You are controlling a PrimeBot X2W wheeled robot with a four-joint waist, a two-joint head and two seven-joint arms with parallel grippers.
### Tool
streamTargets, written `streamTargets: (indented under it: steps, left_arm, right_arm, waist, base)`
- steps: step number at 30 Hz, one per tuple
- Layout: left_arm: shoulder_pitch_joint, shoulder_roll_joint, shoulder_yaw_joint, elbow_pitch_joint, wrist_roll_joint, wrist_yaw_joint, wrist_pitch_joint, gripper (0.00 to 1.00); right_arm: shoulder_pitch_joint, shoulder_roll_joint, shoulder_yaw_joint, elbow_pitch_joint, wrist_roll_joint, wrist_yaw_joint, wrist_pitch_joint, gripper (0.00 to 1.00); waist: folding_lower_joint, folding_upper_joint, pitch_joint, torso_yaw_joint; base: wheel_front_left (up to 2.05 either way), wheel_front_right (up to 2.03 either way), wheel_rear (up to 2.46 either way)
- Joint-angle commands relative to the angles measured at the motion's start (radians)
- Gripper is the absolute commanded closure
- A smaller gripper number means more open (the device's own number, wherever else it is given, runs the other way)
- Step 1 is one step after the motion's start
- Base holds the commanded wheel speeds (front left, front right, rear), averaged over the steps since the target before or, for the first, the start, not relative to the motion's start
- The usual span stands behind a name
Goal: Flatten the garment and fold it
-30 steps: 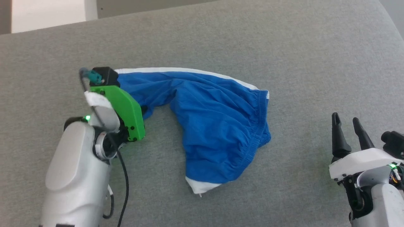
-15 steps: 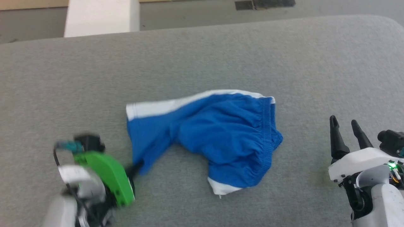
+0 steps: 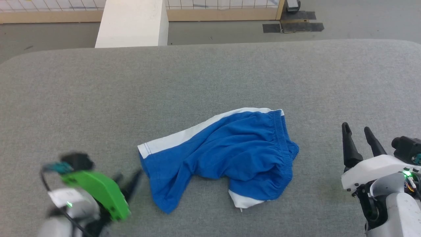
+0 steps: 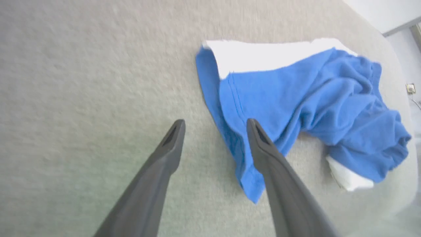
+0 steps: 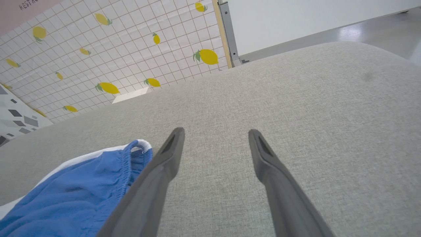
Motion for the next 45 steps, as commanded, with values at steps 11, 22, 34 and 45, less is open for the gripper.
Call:
streamTargets:
  steps: [11, 22, 34, 45]
  left_arm:
    - [-0.262, 0.137, -0.165, 0.090, 0.171, -0.089, 0.085, 0.00]
    - [-0.321, 0.142, -0.185, 0.244, 0.188, -0.086, 0.069, 0.16]
    - [-0.307, 0.098, -0.145, 0.221, 0.111, -0.089, -0.016, 1.00]
    - [-0.281, 0.073, -0.140, 0.114, 0.077, -0.081, -0.039, 1.00]
  right_arm:
    - [-0.011, 0.000, 0.019, 0.002, 0.014, -0.002, -0.005, 0.00]
    - [-0.022, 0.000, 0.017, 0.004, 0.017, -0.002, -0.021, 0.00]
    - [-0.099, 0.000, 0.144, -0.070, -0.030, -0.002, 0.097, 0.00]
    - [-0.359, 0.000, 0.320, -0.015, -0.248, -0.002, 0.672, 0.00]
  waist:
    - [0.0000, 0.0000, 0.048, -0.040]
    - [0.0000, 0.0000, 0.097, -0.065]
    - [0.0000, 0.0000, 0.101, -0.046]
    - [0.0000, 0.0000, 0.159, 0.010]
  base:
    - [0.00, 0.00, 0.00]
    - [0.00, 0.00, 0.00]
    - [0.00, 0.00, 0.00]
    - [0.00, 0.00, 0.00]
